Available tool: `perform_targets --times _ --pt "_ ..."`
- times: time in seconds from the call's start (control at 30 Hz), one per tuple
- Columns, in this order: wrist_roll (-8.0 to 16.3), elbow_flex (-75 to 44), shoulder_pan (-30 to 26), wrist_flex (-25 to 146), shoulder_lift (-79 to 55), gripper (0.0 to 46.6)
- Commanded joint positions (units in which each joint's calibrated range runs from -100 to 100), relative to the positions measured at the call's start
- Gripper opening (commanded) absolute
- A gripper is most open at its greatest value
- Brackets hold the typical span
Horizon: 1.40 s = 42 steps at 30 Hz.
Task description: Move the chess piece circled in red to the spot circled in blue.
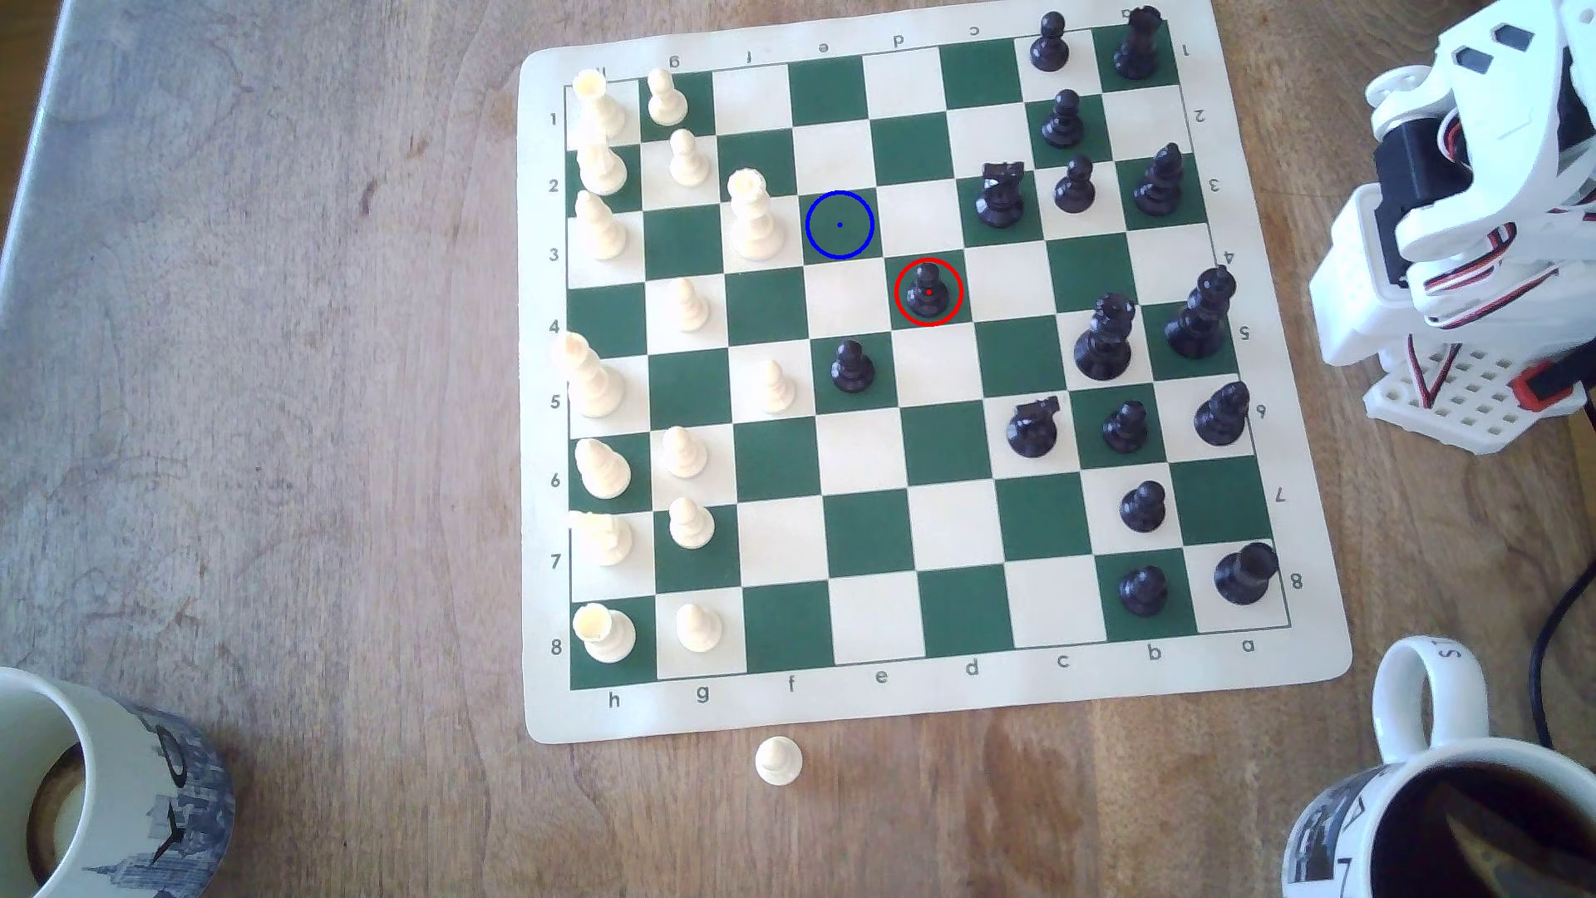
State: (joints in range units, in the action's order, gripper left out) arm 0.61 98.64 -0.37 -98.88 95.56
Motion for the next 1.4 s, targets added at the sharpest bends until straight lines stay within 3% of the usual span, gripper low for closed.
perform_targets --times 0.0,0.33,0.73,0.97,1.03,1.1,1.37 --pt "0.0 1.4 -0.5 2.9 0.3 0.2" --pt "0.0 1.4 5.8 34.2 0.3 0.2" --pt "0.4 0.7 9.3 78.7 0.2 0.2" --pt "0.5 -10.4 7.7 116.3 0.2 0.2" --pt "-1.8 -14.7 7.0 123.8 -0.7 0.3" --pt "-1.1 -20.8 6.7 131.1 -5.1 0.3" --pt "5.8 -43.0 7.8 150.3 -27.4 4.7"
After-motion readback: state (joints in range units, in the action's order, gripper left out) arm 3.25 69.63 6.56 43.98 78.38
